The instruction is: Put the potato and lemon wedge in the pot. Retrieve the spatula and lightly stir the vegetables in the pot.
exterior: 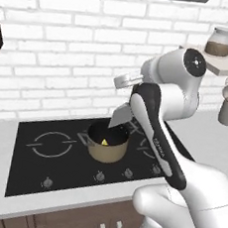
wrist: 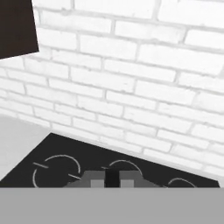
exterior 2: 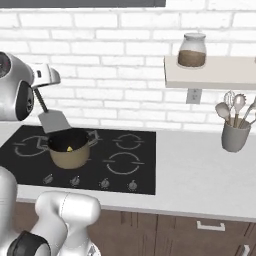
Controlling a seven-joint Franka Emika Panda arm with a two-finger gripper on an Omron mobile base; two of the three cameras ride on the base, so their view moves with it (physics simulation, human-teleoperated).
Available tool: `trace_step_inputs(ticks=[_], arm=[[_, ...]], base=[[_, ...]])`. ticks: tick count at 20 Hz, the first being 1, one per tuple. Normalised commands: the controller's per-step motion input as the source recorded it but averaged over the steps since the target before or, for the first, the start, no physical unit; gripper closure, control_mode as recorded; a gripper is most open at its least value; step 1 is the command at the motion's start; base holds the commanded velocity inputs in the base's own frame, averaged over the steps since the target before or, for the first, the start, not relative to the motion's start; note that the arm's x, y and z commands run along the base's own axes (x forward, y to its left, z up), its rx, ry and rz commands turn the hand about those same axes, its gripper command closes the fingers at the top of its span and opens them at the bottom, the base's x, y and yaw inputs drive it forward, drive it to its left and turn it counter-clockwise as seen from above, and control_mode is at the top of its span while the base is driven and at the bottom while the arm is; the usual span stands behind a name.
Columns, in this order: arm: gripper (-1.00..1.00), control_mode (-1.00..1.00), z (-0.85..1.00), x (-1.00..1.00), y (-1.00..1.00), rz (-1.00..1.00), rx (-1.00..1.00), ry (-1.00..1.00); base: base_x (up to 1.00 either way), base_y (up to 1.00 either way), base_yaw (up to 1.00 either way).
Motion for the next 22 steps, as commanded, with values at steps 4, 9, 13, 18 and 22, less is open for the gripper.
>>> trace_step_inputs(ticks=[4, 9, 13, 18, 22], arm=[[1.00, -1.00, -0.38, 0.52, 0.00, 0.00, 0.00, 0.01], [1.00, -1.00, -0.77, 0.32, 0.00, 0.00, 0.00, 0.03], [1.00, -1.00, -0.45, 0.43, 0.17, 0.00, 0.00, 0.00], [1.00, -1.00, -0.32, 0.48, 0.29, 0.00, 0.00, 0.00], [1.00, -1.00, -0.38, 0.32, 0.07, -0.01, 0.00, 0.00]], base=[[0.00, 0.00, 0.00], [0.00, 0.00, 0.00], [0.00, 0.00, 0.00], [0.00, 0.00, 0.00], [0.00, 0.00, 0.00]])
